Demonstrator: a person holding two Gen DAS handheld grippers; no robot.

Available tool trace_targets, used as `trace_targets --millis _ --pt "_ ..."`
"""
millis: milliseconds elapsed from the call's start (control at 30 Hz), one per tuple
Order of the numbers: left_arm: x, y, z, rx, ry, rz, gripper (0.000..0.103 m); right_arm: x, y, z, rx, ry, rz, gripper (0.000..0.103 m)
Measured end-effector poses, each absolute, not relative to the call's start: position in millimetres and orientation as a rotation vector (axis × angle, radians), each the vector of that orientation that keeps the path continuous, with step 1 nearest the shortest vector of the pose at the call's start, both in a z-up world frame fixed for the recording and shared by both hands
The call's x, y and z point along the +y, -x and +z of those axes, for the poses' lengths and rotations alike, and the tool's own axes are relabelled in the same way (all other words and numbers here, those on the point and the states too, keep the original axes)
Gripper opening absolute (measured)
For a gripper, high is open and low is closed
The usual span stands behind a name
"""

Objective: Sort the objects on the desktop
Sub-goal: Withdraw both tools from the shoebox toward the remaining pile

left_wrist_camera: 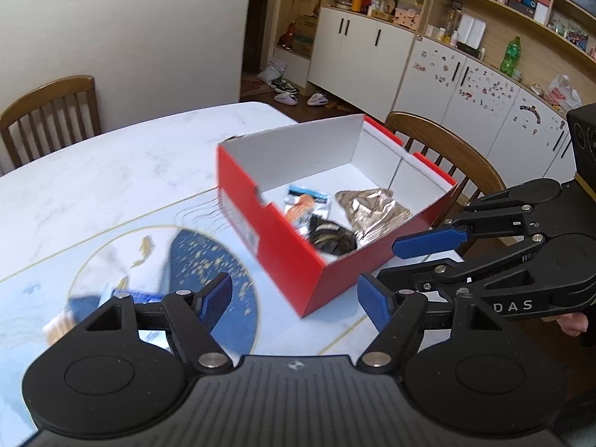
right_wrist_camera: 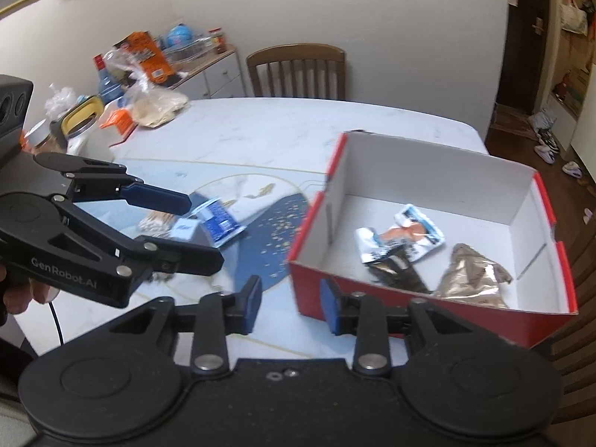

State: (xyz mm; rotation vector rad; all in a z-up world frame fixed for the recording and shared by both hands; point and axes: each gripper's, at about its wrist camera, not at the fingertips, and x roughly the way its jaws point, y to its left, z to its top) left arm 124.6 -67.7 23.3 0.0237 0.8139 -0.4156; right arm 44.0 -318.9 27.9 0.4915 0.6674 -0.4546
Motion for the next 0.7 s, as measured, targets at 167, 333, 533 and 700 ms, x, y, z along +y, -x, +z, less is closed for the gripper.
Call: trace_targets --millis 167,333,533,700 --pt "-36.5 -102.7 18.7 0.821 -0.011 -0.392 0.082 -296.8 -61.8 31.9 0.672 -0.466 -0.416 0.053" --pt "-1.7 -83.9 9.8 0.832 0.016 -0.353 0.088 -280.8 -77.7 35.7 0.668 -0.454 -0.398 0.068" --pt "29.9 -69.8 0.0 0.847 0.034 -0.315 0.103 -265.7 -97.9 36.0 0.678 -0.441 -0.376 0.080" --pt "47.1 -66.8 -11.1 0.867 0.016 -0.309 0.103 -256.0 -116.4 32.8 0.696 -0.431 -0.374 0.084"
